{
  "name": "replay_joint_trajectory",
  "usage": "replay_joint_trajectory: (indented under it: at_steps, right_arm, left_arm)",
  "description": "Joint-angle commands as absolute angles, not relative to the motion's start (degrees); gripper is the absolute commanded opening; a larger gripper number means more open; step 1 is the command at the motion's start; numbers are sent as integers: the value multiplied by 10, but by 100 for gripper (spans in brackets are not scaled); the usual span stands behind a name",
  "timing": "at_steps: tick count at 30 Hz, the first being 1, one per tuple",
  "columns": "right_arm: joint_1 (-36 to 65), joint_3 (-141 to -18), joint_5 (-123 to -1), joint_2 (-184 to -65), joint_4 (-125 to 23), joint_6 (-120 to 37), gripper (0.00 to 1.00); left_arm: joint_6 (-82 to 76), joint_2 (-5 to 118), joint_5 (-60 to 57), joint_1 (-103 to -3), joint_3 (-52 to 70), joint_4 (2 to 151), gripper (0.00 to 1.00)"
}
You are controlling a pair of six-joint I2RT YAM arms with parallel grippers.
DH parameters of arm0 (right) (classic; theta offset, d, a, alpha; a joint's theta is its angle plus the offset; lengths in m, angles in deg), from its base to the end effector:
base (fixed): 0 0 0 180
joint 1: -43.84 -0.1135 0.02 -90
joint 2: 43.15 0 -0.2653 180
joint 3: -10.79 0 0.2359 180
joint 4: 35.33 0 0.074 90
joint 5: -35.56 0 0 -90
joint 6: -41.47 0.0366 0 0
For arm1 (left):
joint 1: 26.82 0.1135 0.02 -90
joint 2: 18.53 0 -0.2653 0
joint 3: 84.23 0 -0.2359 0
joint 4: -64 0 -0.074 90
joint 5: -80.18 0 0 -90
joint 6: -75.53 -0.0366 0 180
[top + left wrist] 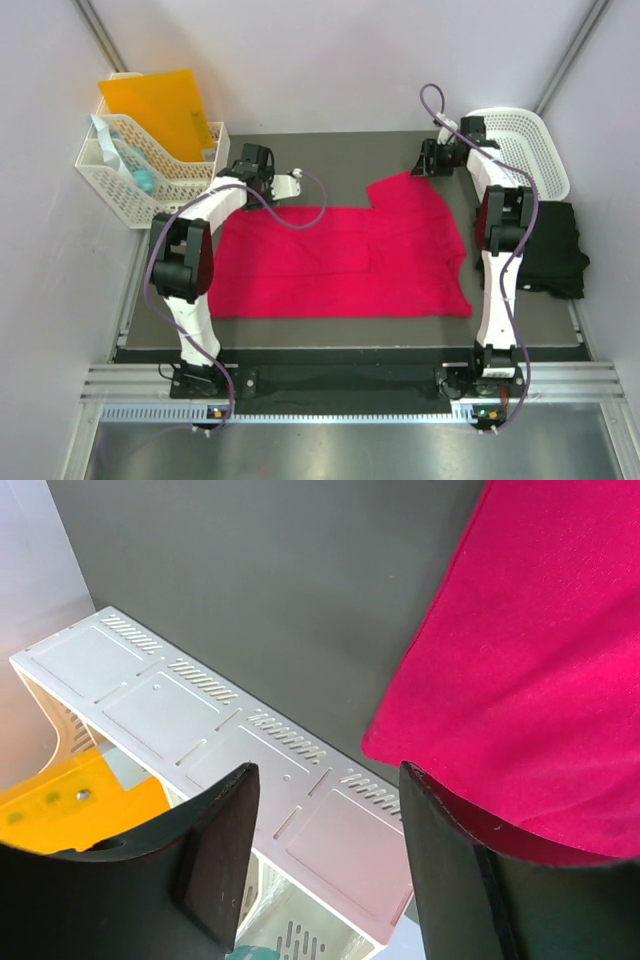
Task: Fold and stack the t-shirts
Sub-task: Fold the tshirt
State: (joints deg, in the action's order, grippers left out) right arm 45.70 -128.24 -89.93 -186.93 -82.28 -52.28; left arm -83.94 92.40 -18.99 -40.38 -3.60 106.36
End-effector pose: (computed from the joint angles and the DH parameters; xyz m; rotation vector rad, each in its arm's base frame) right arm 0.5339 0.0039 0.1693 -0.3008 2.3530 0.7135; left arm 0.4007 -0.0906 0.2250 1.6712 1.9903 0.5807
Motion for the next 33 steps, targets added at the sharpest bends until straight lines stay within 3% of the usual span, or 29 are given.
replay_joint_trajectory:
  at_steps: [1, 16, 33]
  right_arm:
    - [452, -1289, -918, -1873, -813, -514, 61]
    - [446, -1267, -827, -1862, -811, -523, 47]
    - [408, -1288, -791, -1879, -815, -536, 45]
  left_arm:
    - [-846, 892, -197, -406, -30, 1068, 63]
    - [-843, 876, -181, -414, -5, 1057, 62]
    - [-844, 844, -181, -415, 38, 1055, 62]
